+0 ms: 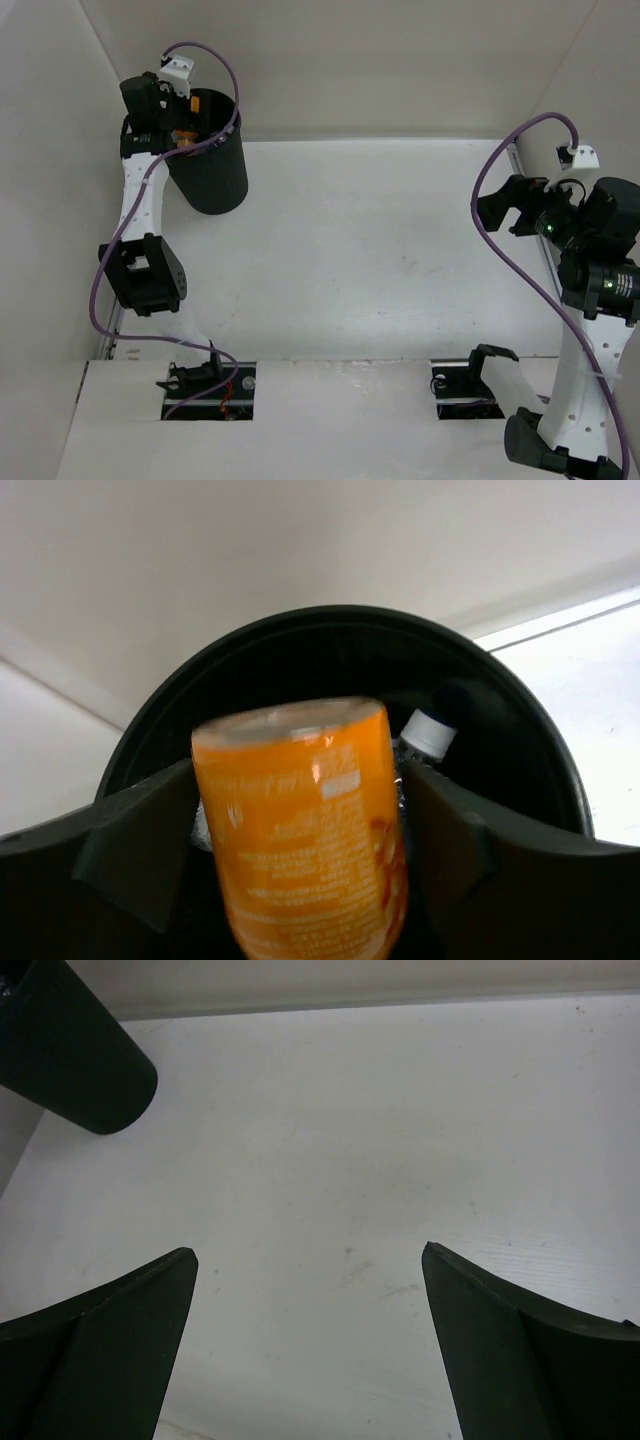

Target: Put the plastic bottles in the bin

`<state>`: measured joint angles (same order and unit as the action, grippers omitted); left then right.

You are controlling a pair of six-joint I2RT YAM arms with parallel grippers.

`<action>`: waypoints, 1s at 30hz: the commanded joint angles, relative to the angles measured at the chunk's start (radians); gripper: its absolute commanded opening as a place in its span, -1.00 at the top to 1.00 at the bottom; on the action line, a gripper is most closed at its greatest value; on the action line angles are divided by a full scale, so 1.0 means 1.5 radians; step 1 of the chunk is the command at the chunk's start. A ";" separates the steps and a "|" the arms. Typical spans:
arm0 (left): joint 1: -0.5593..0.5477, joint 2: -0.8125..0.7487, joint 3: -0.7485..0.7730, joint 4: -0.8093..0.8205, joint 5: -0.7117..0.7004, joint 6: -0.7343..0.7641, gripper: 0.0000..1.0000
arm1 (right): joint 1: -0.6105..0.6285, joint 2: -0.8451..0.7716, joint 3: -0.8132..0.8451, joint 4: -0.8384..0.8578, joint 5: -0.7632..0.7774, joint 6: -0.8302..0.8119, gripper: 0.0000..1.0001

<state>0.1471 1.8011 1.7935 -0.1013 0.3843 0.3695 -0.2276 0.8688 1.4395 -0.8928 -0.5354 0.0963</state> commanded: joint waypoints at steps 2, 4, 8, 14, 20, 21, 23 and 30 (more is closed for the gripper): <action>-0.003 -0.066 -0.014 0.047 -0.001 -0.010 -1.00 | 0.005 0.011 -0.001 0.001 0.032 -0.003 -1.00; -0.003 -0.091 -0.037 0.047 -0.009 -0.017 -1.00 | 0.006 0.017 0.002 -0.001 0.033 0.004 -1.00; -0.002 -0.161 -0.072 0.036 -0.034 -0.033 -1.00 | 0.015 0.019 0.004 -0.007 0.020 0.003 -1.00; 0.013 -0.281 -0.082 -0.030 -0.075 -0.048 -1.00 | 0.005 -0.015 -0.007 0.001 0.029 -0.019 -1.00; 0.056 -0.460 -0.123 -0.059 -0.090 -0.054 -1.00 | -0.008 -0.051 -0.032 -0.008 0.043 -0.007 -1.00; 0.064 -0.492 -0.134 -0.066 -0.091 -0.057 -1.00 | -0.008 -0.052 -0.038 -0.012 0.054 -0.001 -1.00; 0.089 -0.560 -0.173 -0.075 -0.092 -0.068 -1.00 | -0.011 -0.059 -0.062 -0.006 0.070 0.014 -1.00; 0.201 -0.734 -0.332 -0.071 -0.053 -0.130 -1.00 | -0.091 -0.114 -0.131 0.082 0.004 0.066 -1.00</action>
<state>0.4065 0.7013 1.3693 -0.1917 0.2749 0.2317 -0.3317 0.7258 1.2415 -0.8848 -0.4751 0.1493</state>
